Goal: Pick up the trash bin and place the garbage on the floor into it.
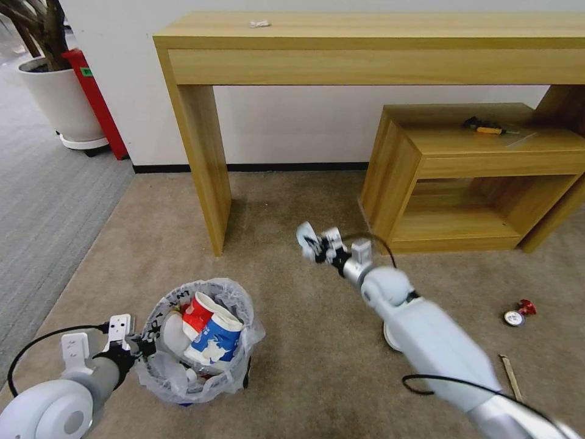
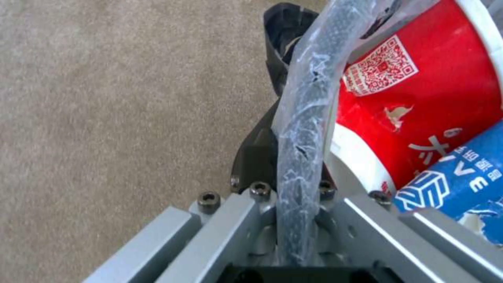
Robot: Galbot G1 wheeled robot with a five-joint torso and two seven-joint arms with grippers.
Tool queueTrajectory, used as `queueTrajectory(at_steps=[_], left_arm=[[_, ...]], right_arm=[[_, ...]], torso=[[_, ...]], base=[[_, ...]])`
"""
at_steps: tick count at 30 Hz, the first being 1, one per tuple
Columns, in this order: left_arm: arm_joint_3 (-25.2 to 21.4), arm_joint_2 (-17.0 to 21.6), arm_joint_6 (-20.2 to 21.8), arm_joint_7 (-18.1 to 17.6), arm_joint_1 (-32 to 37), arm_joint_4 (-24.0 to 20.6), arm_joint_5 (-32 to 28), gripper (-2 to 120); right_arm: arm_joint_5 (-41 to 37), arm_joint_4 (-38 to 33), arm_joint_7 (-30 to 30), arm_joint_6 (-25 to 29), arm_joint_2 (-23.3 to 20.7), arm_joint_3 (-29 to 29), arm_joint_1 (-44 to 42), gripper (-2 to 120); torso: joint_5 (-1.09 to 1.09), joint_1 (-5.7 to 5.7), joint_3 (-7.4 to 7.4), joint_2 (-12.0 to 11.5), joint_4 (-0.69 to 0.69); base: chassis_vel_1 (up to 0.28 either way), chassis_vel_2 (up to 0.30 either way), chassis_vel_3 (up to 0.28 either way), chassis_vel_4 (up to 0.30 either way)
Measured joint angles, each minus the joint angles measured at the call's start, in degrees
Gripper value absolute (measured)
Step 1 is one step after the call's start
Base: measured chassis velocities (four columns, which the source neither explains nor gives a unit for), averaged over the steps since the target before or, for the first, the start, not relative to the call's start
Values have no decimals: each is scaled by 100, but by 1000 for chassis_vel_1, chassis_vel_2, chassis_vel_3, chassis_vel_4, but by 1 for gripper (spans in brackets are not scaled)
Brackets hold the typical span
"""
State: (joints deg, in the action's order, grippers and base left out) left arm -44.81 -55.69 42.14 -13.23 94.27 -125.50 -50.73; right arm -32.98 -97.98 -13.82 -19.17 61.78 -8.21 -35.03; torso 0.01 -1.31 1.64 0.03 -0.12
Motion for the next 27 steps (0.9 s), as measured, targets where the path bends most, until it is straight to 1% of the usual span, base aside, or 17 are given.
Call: queueTrajectory(at_steps=[2,3,6,7,8,9,10,12,13,15,18,21,23,24,25,26,27], left_arm=[[77,86,0,-84,-98,49,-98,0],[77,86,0,-84,-98,49,-98,0],[179,118,0,-107,-168,81,-162,0],[179,118,0,-107,-168,81,-162,0],[188,118,0,-107,-176,89,-164,0],[191,117,0,-106,-177,94,-164,0],[191,117,0,-106,-177,94,-164,0],[200,116,0,-104,-168,101,-164,0],[201,115,-1,-103,-162,100,-164,0],[201,116,0,-103,-161,101,-164,0],[198,122,-1,-102,-146,96,-168,0],[162,137,0,-102,-141,80,-194,0],[135,146,-1,-101,-140,70,-212,0],[135,146,-1,-101,-140,70,-212,0],[134,146,-1,-101,-141,69,-212,0],[134,146,0,-102,-143,70,-212,0],[134,145,-1,-102,-143,70,-212,0]], right_arm=[[-242,-559,9,-216,-43,-560,148,0],[-242,-559,9,-216,-43,-560,148,0],[-401,-978,152,-358,80,-1548,320,0],[-401,-978,152,-358,80,-1548,320,0],[-400,-1042,176,-377,164,-1866,371,0],[-396,-1058,186,-392,225,-2020,391,0],[-396,-1058,186,-392,225,-2020,391,0],[-302,-1001,244,-411,521,-2500,472,0],[-273,-957,245,-413,598,-2607,490,0],[-269,-950,246,-414,609,-2622,491,0],[-154,-781,282,-463,792,-2834,527,0],[-4,-638,367,-520,852,-2876,520,1],[59,-629,438,-649,785,-2832,491,10],[59,-629,438,-649,785,-2832,491,10],[67,-636,478,-661,762,-2815,484,14],[69,-648,556,-672,732,-2780,466,21],[67,-652,626,-673,707,-2727,439,25]], torso=[[0,0,0,0,2],[0,0,0,0,2],[0,0,0,0,1],[0,0,0,0,1],[0,0,0,0,1],[-1,0,0,0,1],[-1,0,0,0,1],[-1,0,0,0,2],[-1,0,0,0,2],[-1,0,0,0,2],[-1,0,0,0,3],[0,0,0,0,2],[0,0,0,0,1],[0,0,0,0,1],[0,0,0,0,1],[0,0,0,0,1],[0,0,1,0,1]], base=[[0,0,0,0],[0,0,0,0],[0,0,0,0],[0,0,0,0],[0,0,0,0],[0,0,0,0],[0,0,0,0],[0,0,0,0],[0,0,0,0],[0,0,0,0],[0,0,0,0],[0,0,0,0],[0,0,0,0],[0,0,0,0],[0,0,0,0],[0,0,0,0],[0,0,0,0]])
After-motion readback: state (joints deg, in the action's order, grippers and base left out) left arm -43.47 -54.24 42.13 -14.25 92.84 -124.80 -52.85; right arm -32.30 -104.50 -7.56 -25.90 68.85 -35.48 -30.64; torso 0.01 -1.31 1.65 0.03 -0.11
